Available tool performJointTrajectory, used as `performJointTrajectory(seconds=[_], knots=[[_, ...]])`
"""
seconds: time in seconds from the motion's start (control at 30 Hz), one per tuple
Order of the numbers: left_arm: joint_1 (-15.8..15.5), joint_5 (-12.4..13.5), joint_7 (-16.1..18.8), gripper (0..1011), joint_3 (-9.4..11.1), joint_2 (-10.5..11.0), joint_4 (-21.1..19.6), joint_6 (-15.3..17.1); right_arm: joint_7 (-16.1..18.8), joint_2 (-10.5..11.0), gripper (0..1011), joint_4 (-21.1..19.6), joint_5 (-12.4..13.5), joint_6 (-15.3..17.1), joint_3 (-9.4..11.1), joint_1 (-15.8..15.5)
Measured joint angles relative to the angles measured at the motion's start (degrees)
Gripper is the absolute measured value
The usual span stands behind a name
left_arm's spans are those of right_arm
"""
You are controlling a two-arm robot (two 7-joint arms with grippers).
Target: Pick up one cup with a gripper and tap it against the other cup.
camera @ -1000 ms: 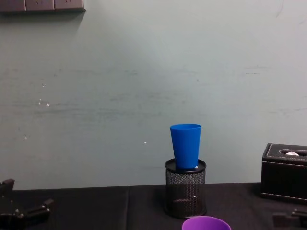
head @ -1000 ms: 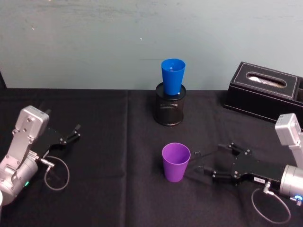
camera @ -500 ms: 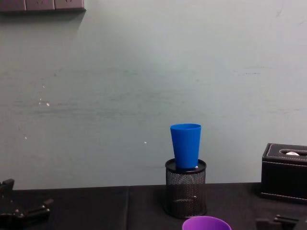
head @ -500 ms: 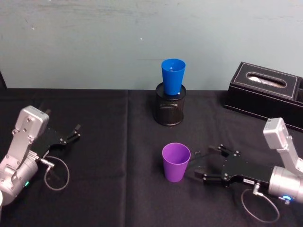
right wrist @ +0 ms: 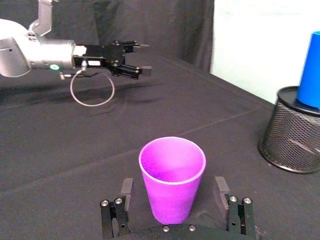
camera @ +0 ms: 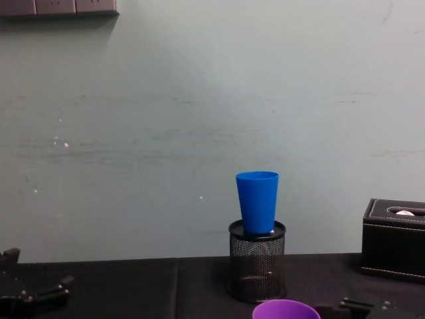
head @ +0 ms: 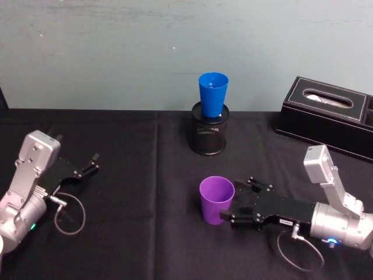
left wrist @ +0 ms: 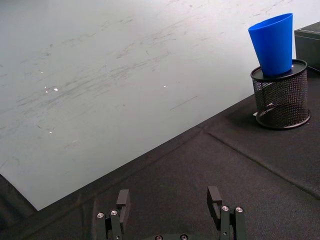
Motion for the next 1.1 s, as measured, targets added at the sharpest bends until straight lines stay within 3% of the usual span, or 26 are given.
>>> performJointTrajectory(seconds=[0.37, 0.77, 1.1], knots=[[0.0, 0.0, 0.0, 1011, 0.0, 0.0, 0.0, 0.0, 0.5, -2.3, 1004, 2.0, -0.8, -0.8, -1.6, 1.3], [0.0, 0.0, 0.0, 1011, 0.0, 0.0, 0.0, 0.0, -0.1, -4.2, 1004, 3.7, -0.9, -2.6, -1.5, 1.5], [0.0, 0.0, 0.0, 1012, 0.0, 0.0, 0.0, 0.0, -0.2, -4.2, 1004, 3.8, -1.0, -2.8, -1.6, 1.5]])
